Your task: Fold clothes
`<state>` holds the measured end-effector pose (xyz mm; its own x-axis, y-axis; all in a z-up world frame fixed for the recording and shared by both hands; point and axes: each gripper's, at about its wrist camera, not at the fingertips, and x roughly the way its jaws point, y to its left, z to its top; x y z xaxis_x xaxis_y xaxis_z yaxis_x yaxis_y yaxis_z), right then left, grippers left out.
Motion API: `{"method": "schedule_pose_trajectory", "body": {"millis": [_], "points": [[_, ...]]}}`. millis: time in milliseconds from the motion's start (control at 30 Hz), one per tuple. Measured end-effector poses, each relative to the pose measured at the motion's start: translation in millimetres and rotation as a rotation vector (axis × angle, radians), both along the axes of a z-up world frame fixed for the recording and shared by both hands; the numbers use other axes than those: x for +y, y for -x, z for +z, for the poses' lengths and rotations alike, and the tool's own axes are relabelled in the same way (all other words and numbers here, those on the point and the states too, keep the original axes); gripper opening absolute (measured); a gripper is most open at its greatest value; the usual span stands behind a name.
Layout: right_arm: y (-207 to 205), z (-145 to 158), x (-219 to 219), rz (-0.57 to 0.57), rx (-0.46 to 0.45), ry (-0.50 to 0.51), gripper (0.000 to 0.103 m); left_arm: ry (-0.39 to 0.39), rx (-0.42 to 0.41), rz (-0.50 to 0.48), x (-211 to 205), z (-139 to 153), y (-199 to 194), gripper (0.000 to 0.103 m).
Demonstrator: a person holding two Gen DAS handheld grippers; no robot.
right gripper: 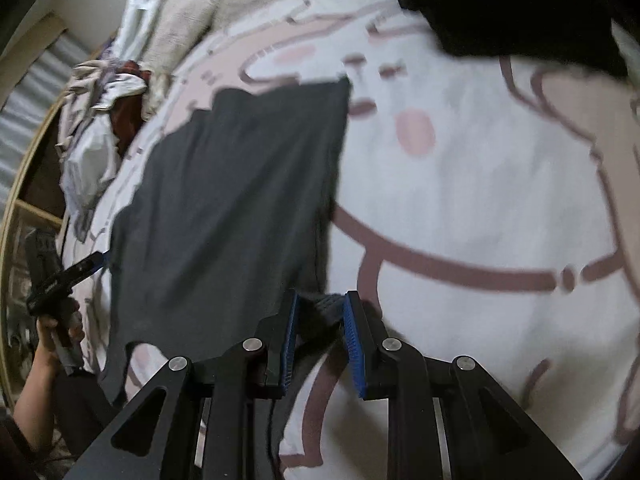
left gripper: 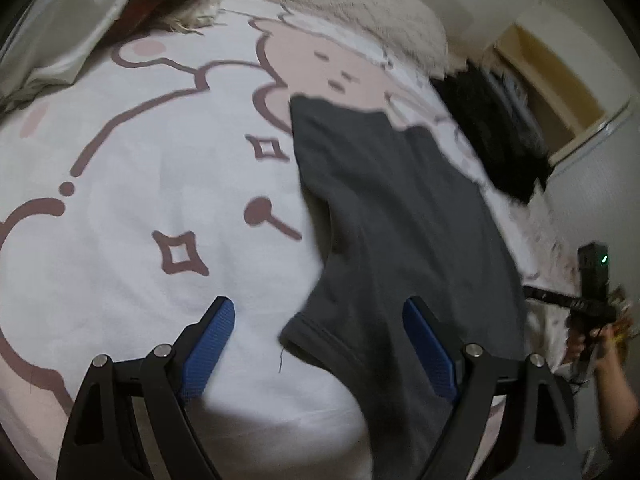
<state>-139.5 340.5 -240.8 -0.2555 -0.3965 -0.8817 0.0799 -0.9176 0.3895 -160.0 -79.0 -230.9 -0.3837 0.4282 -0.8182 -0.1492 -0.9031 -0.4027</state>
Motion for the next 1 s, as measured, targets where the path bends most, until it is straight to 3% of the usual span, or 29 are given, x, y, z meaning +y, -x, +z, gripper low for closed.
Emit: {"method": "schedule_pose_trajectory", "body": {"millis": [100,133,167,200,267,333,367,467,567,633,800,867,900,933,1000], "points": [[-3,2,-7,-0.013,0.018,-0.023,0.019,0.044,0.013,-0.032,11,0,-3,0.084],[-5,6,-9,-0.014,0.035,-0.025,0.012,0.038,0.016,-0.049,14,1,-4,0.071],[-8,12,-11,-0.017,0.052,-0.031,0.012,0.029,0.018,-0.065,16,3,-5,0.060],[-11,16,-12,-0.022,0.069,-0.038,0.012,0.012,0.016,-0.074,18,5,-5,0.039],[-16,21,-7,-0.064,0.084,-0.050,0.012,-0.008,0.011,-0.071,16,7,-6,0.030],[-20,17,5,-0.156,0.059,-0.045,0.012,0.003,0.012,-0.048,11,8,-8,0.016],[-21,12,10,-0.192,0.039,-0.046,0.011,-0.002,0.008,-0.024,7,9,-9,0.014],[-23,-3,23,-0.284,-0.023,0.005,0.011,-0.047,-0.022,0.074,-11,11,-12,0.012],[-22,-6,20,-0.297,-0.029,-0.013,0.011,-0.130,-0.082,0.178,-29,8,-21,0.011],[-21,-7,15,-0.300,-0.030,-0.034,0.011,-0.138,-0.106,0.216,-35,6,-28,0.011],[-22,-6,17,-0.340,-0.023,-0.014,0.015,-0.045,-0.126,0.247,-35,14,-32,0.017],[-25,6,14,-0.325,0.007,-0.058,0.033,0.033,-0.095,0.218,-30,27,-33,0.031],[-29,17,11,-0.303,0.041,-0.094,0.055,0.089,-0.055,0.194,-26,38,-35,0.039],[-34,28,7,-0.277,0.075,-0.129,0.061,0.141,-0.005,0.159,-21,50,-39,0.042],[-45,50,-4,-0.186,0.135,-0.187,0.061,0.245,0.107,0.075,-9,75,-50,0.042]]}}
